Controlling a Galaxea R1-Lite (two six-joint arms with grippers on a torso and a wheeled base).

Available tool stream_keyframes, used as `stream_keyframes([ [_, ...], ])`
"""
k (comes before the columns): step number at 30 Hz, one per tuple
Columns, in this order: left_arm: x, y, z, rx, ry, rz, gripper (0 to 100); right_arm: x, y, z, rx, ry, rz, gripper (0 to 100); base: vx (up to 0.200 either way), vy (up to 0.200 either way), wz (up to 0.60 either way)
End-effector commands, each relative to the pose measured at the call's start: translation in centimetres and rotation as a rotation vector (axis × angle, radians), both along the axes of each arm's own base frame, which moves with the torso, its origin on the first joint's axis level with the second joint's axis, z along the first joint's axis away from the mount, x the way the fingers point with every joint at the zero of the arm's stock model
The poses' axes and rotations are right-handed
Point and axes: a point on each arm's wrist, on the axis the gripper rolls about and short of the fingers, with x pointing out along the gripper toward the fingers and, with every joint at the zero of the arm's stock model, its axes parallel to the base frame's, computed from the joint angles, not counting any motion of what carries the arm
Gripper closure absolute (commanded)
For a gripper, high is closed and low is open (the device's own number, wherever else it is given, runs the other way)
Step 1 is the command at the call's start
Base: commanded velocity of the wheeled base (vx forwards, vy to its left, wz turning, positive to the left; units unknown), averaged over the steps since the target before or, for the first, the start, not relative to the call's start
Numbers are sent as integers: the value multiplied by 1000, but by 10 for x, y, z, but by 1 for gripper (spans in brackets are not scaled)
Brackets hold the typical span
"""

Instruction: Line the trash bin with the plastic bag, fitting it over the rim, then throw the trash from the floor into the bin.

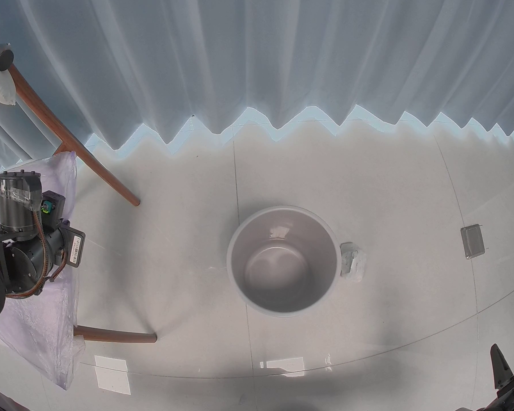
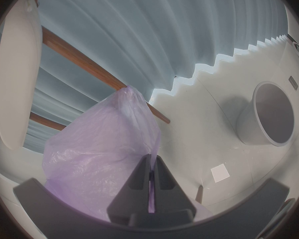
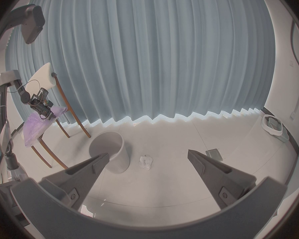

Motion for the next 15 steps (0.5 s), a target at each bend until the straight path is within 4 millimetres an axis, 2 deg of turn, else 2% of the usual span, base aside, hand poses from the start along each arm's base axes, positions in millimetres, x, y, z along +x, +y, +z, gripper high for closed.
stream_keyframes([
  [1, -12, 5, 14, -18, -64, 9, 100, 0, 0, -5, 0, 0, 0, 0, 0, 0, 0],
  [3, -15, 6, 17, -23, -80, 8, 100, 0, 0, -5, 0, 0, 0, 0, 0, 0, 0],
  [8, -44, 16, 34, -67, -187, 33, 100, 0, 0, -5, 0, 0, 0, 0, 0, 0, 0],
  [15, -78, 25, 33, -163, -252, -22, 100, 0, 0, -5, 0, 0, 0, 0, 0, 0, 0],
])
